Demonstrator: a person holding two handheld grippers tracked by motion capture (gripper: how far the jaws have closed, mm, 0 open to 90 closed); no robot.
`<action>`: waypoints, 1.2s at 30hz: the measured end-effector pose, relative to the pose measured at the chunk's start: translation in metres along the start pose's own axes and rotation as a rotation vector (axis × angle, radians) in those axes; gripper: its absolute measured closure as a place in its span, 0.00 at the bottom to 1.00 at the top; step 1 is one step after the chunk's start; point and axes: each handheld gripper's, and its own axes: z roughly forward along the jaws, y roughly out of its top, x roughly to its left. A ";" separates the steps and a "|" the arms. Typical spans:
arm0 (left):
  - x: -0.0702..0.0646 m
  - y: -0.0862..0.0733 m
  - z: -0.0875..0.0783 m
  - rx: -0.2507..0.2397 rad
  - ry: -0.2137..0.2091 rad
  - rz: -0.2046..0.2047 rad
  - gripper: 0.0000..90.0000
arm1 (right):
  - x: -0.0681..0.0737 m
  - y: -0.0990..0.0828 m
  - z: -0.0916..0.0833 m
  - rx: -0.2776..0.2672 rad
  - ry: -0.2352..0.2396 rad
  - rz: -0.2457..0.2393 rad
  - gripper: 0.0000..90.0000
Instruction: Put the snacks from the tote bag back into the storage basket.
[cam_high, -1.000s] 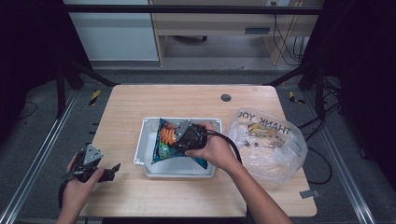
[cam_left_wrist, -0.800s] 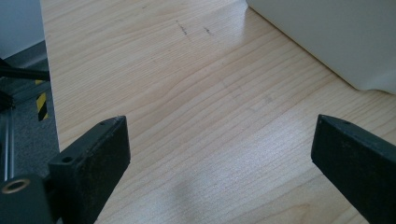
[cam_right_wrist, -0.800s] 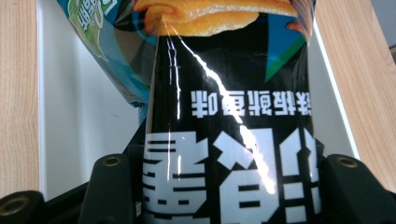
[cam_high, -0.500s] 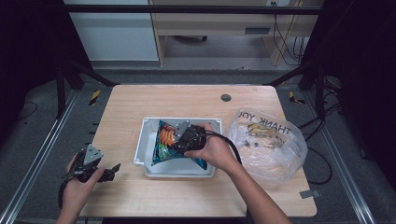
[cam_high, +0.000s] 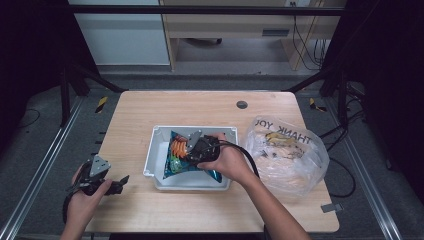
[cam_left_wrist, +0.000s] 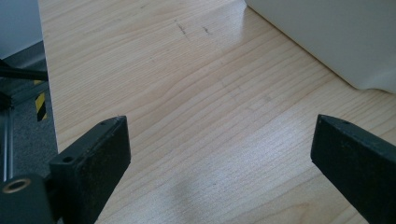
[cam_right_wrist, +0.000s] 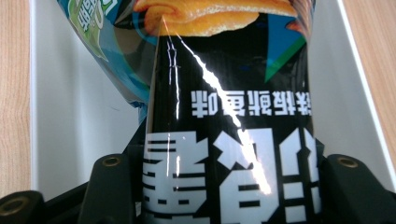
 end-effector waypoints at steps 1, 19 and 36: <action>0.000 0.000 0.000 0.000 0.000 0.000 0.05 | 0.000 0.000 0.001 0.005 0.004 -0.004 0.48; -0.001 0.000 0.001 0.002 -0.004 0.001 0.05 | 0.000 -0.002 0.004 0.016 0.018 0.001 0.48; -0.001 0.000 0.001 0.000 -0.003 -0.002 0.05 | -0.001 -0.002 0.007 0.015 0.022 0.008 0.47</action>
